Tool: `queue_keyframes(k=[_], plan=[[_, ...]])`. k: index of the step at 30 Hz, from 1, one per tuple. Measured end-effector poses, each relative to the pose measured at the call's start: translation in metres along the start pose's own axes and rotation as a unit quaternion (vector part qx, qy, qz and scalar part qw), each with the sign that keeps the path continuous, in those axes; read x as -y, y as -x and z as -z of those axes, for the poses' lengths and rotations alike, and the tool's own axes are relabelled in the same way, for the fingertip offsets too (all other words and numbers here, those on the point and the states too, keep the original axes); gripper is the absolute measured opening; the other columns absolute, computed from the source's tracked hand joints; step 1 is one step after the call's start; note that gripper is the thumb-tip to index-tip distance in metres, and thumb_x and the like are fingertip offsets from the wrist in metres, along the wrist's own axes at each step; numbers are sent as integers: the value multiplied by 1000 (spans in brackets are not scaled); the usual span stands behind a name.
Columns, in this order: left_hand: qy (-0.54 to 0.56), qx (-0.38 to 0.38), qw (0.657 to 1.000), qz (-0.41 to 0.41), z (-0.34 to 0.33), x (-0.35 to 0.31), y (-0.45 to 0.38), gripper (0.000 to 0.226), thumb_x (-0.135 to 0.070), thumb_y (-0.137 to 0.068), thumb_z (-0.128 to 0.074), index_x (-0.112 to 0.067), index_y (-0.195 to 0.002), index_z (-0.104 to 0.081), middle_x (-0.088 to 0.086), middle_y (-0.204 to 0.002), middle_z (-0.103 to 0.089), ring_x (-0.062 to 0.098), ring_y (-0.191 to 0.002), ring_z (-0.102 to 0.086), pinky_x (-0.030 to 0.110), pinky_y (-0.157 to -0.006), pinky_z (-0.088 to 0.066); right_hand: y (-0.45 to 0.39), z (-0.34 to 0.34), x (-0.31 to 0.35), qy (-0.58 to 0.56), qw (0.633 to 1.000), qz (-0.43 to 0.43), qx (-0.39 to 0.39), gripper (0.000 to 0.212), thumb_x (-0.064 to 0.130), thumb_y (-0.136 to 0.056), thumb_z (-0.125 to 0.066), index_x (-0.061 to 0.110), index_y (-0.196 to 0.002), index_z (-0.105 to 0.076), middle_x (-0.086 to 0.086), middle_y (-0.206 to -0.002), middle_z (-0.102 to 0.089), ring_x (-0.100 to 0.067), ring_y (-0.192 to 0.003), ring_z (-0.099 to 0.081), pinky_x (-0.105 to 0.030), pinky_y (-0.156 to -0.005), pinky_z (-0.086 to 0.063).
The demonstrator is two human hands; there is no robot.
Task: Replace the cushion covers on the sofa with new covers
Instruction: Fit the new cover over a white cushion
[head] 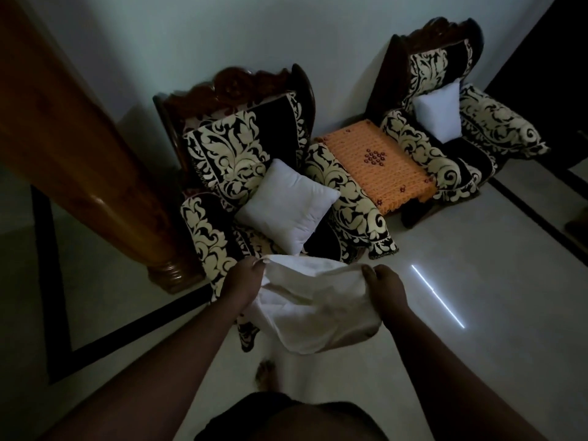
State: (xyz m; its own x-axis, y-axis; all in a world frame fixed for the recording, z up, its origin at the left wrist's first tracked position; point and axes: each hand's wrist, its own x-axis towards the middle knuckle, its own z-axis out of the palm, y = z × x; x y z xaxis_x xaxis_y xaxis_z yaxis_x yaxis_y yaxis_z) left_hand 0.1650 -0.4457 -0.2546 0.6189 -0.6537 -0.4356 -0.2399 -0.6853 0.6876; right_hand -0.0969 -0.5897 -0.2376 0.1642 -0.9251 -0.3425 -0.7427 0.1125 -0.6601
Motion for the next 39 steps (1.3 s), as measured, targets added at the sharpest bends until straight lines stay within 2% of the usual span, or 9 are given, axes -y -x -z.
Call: queue_keyframes(k=[4, 13, 19, 22, 28, 30, 33, 37, 39], plan=[[3, 12, 999, 37, 14, -4, -41, 43, -50, -104, -44, -15, -115, -65, 14, -114, -68, 33, -102, -62, 37, -83, -47, -48, -9, 23, 82, 996, 25, 3, 34, 40, -102, -54, 14, -120, -65, -9, -112, -69, -30, -105, -64, -34, -82, -46], [-12, 30, 999, 28, 7, -25, -122, 30, -39, -103, -53, -20, -126, -55, 3, -117, -64, 22, -102, -60, 31, -81, -44, -189, -57, 49, 244, 955, 106, 134, 35, 44, -102, -51, 15, -114, -66, -6, -110, -69, -26, -102, -64, -31, -76, -42], [-24, -17, 991, 133, -23, -38, -177, 34, -37, -107, -45, -12, -116, -67, 9, -111, -69, 26, -103, -63, 32, -79, -44, -303, -99, 44, 249, 921, 87, 288, 42, 49, -102, -50, 11, -109, -68, -9, -105, -68, -27, -100, -63, -32, -78, -43], [-20, -28, 982, 188, -42, -48, -206, 36, -37, -108, -44, -12, -116, -68, 8, -109, -69, 24, -98, -62, 33, -83, -46, -347, -116, 41, 190, 922, 42, 335, 44, 53, -100, -52, 13, -89, -66, -3, -85, -62, -24, -88, -62, -31, -76, -42], [-46, -20, 973, 226, -78, -65, -260, 38, -39, -107, -44, -11, -108, -68, 8, -94, -68, 24, -85, -62, 33, -73, -43, -426, -151, 24, 58, 933, -59, 351, 36, 39, -103, -55, 9, -86, -65, 2, -76, -59, -12, -74, -55, -33, -79, -40], [-48, -22, 970, 236, -85, -71, -271, 39, -40, -107, -44, -8, -103, -67, 10, -89, -67, 27, -85, -63, 34, -72, -45, -447, -159, 27, 20, 933, -81, 351, 31, 33, -105, -54, 6, -105, -70, 4, -86, -63, -11, -79, -56, -26, -76, -40], [-33, -20, 967, 252, -92, -75, -285, 38, -39, -107, -45, -8, -108, -67, 9, -96, -69, 22, -87, -61, 32, -74, -43, -479, -180, 26, -32, 936, -112, 332, 41, 31, -103, -58, 3, -133, -60, -8, -119, -66, -24, -106, -60, -22, -73, -40], [-11, -29, 961, 276, -97, -71, -291, 39, -42, -106, -46, -9, -106, -68, 6, -96, -69, 23, -91, -63, 35, -79, -46, -507, -209, 31, -129, 911, -249, 302, 78, 38, -90, -76, 20, -154, -36, -6, -137, -56, -26, -116, -58, -38, -91, -51], [1, -33, 956, 291, -97, -70, -290, 33, -40, -106, -46, -14, -102, -68, 0, -90, -66, 20, -88, -61, 32, -76, -41, -520, -222, 39, -145, 894, -307, 292, 90, 35, -86, -80, 23, -157, -26, -5, -134, -50, -26, -116, -54, -40, -88, -47]])
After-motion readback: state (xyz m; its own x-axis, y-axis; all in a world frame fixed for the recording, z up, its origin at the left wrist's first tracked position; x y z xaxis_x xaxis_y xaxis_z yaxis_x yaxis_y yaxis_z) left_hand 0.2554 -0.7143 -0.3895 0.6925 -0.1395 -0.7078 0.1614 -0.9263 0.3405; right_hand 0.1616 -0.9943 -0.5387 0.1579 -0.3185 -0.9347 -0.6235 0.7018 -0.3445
